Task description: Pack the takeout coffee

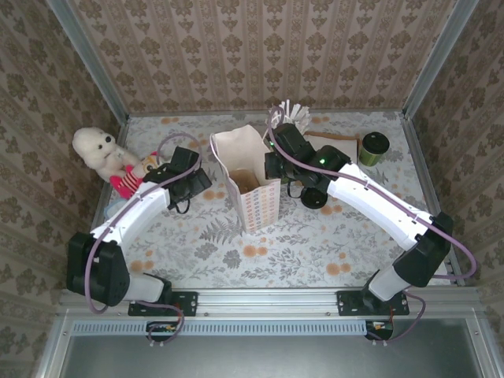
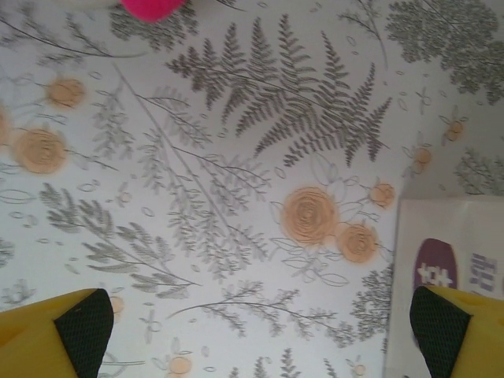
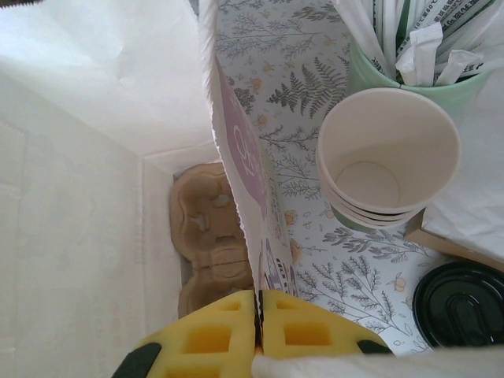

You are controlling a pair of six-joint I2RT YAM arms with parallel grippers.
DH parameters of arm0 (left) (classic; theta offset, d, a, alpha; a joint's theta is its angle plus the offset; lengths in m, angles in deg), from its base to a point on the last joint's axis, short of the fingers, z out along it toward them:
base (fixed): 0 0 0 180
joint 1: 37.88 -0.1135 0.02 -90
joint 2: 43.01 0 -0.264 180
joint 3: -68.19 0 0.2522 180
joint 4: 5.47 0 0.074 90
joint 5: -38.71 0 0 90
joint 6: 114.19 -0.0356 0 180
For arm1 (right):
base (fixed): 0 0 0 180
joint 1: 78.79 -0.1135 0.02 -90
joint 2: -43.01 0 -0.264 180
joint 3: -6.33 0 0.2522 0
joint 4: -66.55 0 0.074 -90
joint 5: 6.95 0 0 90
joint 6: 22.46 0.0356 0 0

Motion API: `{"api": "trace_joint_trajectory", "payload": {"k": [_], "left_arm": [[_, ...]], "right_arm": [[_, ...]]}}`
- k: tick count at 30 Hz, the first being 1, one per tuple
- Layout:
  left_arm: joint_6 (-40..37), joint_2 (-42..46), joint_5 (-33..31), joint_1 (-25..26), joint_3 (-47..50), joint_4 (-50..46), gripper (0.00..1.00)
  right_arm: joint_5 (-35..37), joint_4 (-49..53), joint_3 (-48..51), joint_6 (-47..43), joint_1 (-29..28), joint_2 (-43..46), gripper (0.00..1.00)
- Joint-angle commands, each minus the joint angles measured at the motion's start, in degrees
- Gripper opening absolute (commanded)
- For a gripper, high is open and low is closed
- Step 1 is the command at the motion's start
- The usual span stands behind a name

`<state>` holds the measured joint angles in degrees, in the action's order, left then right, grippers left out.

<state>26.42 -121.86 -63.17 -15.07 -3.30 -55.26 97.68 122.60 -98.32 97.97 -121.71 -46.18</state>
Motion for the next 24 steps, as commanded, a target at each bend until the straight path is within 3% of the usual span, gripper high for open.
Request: {"api": "trace_joint_trajectory", "payload": {"k": [1,8,13,24], "left_arm": [[2.33,-3.13,4.47,0.04,-1.26,3.72,1.0],[2.06,-10.35,8.64,-1.71,-4.43,7.53,1.0],[-0.3,-9.56,8.89,-4.82,-5.57,9.97,1.0],[-4.6,-14.39,11.7,-6.03,-11.35,8.34,1.0]], "right_arm": [[0.8,0.57,-2.35,1.76,-0.24,-1.46,0.07],[-3.81,-1.49,-3.77,4.69,-0.34,-3.58,0.07],[-1.98,-2.3,-6.63,6.6,-1.11,-6.0,0.08],[-1.54,-2.74,-7.03,6.88,-1.36,-5.82,0.17]]}}
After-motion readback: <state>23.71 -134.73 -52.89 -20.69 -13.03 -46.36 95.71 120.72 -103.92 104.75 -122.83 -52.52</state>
